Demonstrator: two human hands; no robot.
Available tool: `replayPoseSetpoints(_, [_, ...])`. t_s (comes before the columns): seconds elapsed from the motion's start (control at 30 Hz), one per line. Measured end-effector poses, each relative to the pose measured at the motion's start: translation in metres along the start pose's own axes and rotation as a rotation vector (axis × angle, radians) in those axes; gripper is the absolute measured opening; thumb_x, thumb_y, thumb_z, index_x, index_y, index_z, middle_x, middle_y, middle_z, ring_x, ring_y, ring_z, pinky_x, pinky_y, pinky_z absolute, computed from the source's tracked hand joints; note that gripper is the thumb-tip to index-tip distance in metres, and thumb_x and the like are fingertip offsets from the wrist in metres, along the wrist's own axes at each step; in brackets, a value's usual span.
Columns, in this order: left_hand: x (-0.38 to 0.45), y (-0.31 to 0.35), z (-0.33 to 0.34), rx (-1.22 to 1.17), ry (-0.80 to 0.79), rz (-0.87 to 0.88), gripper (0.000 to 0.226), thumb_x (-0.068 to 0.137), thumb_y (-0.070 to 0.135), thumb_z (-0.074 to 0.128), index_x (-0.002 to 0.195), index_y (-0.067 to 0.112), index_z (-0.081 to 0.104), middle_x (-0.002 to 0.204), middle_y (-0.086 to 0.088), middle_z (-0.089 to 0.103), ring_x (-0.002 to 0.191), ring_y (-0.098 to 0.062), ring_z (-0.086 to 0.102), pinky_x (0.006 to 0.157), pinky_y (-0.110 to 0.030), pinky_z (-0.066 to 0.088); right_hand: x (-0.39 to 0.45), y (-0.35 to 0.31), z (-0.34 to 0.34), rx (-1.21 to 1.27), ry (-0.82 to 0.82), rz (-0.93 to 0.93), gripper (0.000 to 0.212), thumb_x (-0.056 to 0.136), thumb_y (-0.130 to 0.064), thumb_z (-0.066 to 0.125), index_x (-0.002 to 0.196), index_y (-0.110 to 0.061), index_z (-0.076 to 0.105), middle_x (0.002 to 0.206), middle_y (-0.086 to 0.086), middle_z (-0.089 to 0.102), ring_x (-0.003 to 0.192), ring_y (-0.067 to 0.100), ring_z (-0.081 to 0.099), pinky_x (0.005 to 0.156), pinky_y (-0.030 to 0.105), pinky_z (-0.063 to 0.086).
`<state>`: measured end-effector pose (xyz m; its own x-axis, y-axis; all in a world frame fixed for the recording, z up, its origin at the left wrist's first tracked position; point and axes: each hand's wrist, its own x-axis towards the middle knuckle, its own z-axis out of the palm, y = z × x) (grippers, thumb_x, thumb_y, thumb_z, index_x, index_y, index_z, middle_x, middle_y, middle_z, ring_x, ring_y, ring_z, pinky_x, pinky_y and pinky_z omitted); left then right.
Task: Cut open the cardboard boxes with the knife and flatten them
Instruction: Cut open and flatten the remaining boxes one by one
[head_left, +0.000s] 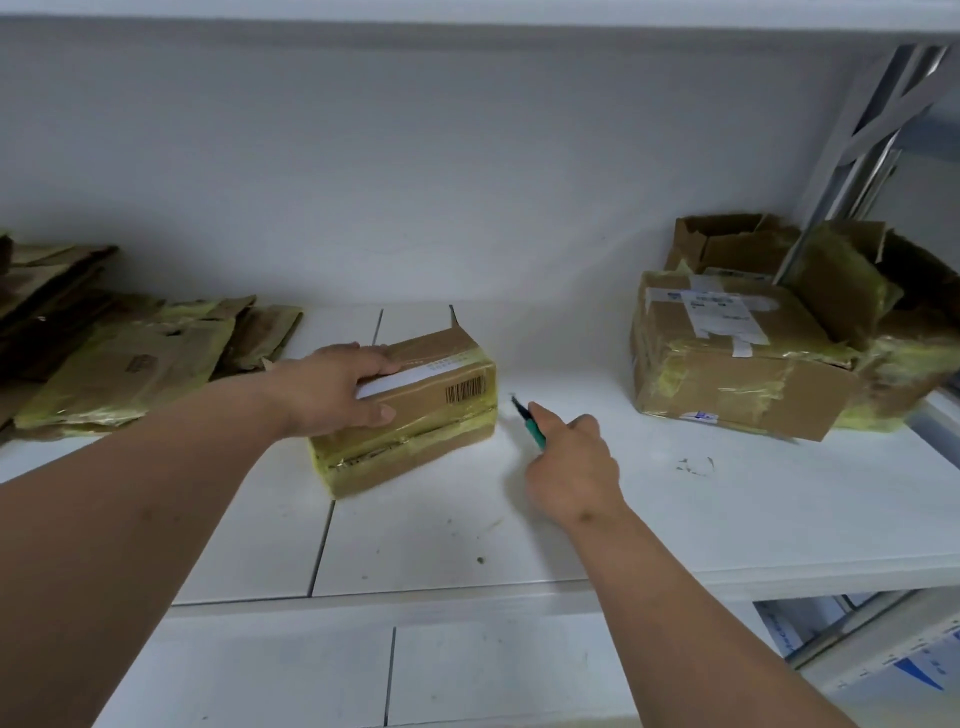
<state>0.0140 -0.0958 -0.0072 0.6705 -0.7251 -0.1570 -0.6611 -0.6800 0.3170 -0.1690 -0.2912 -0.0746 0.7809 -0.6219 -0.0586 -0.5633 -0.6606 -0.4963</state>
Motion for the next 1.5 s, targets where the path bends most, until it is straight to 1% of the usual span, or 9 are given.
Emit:
replayPoseSetpoints(0.23, [-0.011, -0.001, -0.009, 0.198, 0.049, -0.012, 0.059, 0.093, 0.041, 0.059, 0.147, 0.039, 0.037, 0.152, 0.011, 0.031, 0.136, -0.016, 0.033, 0.112, -0.038, 0.033, 0.004, 0.011, 0.008, -0.265, 0.043, 0.054, 0.058, 0.089, -0.017, 0.043, 0.145, -0.033, 0.036, 0.116, 0.004, 0.044, 0.105, 0.027, 0.041, 0.092, 0.038, 0.032])
replayPoseSetpoints(0.37, [-0.014, 0.006, -0.004, 0.269, 0.089, -0.008, 0.065, 0.090, 0.041, 0.059, 0.149, 0.036, 0.034, 0.152, 0.010, 0.034, 0.132, -0.016, 0.040, 0.108, -0.037, 0.039, 0.005, -0.013, 0.016, -0.034, 0.142, -0.170, 0.040, 0.096, -0.019, 0.048, 0.135, -0.027, 0.054, 0.128, 0.001, 0.051, 0.116, 0.023, 0.047, 0.099, 0.035, 0.032])
replayPoseSetpoints(0.5, [-0.019, 0.005, 0.000, 0.243, 0.117, -0.036, 0.066, 0.090, 0.045, 0.059, 0.150, 0.040, 0.031, 0.156, 0.017, 0.028, 0.137, -0.012, 0.036, 0.110, -0.029, 0.034, -0.002, -0.027, 0.032, 0.181, 0.219, -0.367, 0.020, 0.090, -0.004, 0.051, 0.099, -0.016, 0.063, 0.096, -0.003, 0.058, 0.087, 0.014, 0.055, 0.073, 0.024, 0.040])
replayPoseSetpoints(0.77, [-0.020, 0.002, 0.004, 0.106, 0.144, -0.042, 0.058, 0.095, 0.048, 0.053, 0.149, 0.045, 0.032, 0.156, 0.025, 0.023, 0.139, -0.007, 0.032, 0.108, -0.024, 0.028, -0.005, -0.024, 0.051, -0.152, 0.338, -0.578, 0.039, 0.076, -0.010, 0.064, 0.112, -0.025, 0.060, 0.107, -0.009, 0.059, 0.095, 0.017, 0.055, 0.088, 0.036, 0.045])
replayPoseSetpoints(0.97, [-0.019, -0.002, 0.006, 0.073, 0.128, -0.024, 0.055, 0.095, 0.049, 0.051, 0.147, 0.048, 0.032, 0.155, 0.028, 0.023, 0.138, -0.007, 0.034, 0.106, -0.026, 0.032, 0.000, -0.031, 0.044, -0.203, 0.344, -0.542, 0.038, 0.065, -0.008, 0.071, 0.098, -0.027, 0.066, 0.098, -0.008, 0.057, 0.091, 0.020, 0.052, 0.086, 0.041, 0.043])
replayPoseSetpoints(1.13, [-0.018, 0.000, 0.004, 0.074, 0.110, -0.025, 0.056, 0.096, 0.050, 0.051, 0.149, 0.046, 0.031, 0.156, 0.027, 0.022, 0.137, -0.009, 0.035, 0.107, -0.029, 0.035, -0.012, -0.017, 0.051, -0.190, 0.173, -0.544, 0.019, 0.078, -0.020, 0.062, 0.096, -0.026, 0.067, 0.107, -0.010, 0.052, 0.103, 0.016, 0.048, 0.098, 0.040, 0.036])
replayPoseSetpoints(1.3, [-0.021, 0.009, 0.006, 0.109, 0.156, -0.066, 0.073, 0.084, 0.057, 0.063, 0.147, 0.038, 0.031, 0.146, 0.013, 0.042, 0.126, -0.014, 0.045, 0.103, -0.032, 0.041, -0.015, -0.014, 0.041, 0.092, 0.040, -0.321, 0.024, 0.089, -0.024, 0.049, 0.111, -0.027, 0.060, 0.086, -0.013, 0.064, 0.086, 0.008, 0.053, 0.102, 0.034, 0.032])
replayPoseSetpoints(1.37, [-0.022, 0.015, 0.013, 0.251, 0.181, -0.042, 0.097, 0.066, 0.068, 0.073, 0.145, 0.035, 0.027, 0.145, 0.010, 0.041, 0.128, -0.015, 0.042, 0.108, -0.036, 0.037, -0.009, -0.019, 0.033, 0.318, 0.026, -0.136, 0.026, 0.096, -0.019, 0.051, 0.121, -0.026, 0.046, 0.072, -0.009, 0.060, 0.077, 0.012, 0.054, 0.081, 0.030, 0.047])
replayPoseSetpoints(1.5, [-0.022, 0.010, 0.030, 0.537, 0.219, -0.016, 0.107, 0.060, 0.071, 0.074, 0.142, 0.028, 0.020, 0.156, 0.003, 0.023, 0.144, -0.021, 0.021, 0.117, -0.043, 0.021, 0.005, -0.022, 0.032, 0.372, 0.032, -0.083, 0.033, 0.101, -0.027, 0.052, 0.128, -0.027, 0.033, 0.072, -0.003, 0.062, 0.068, 0.011, 0.061, 0.055, 0.023, 0.042])
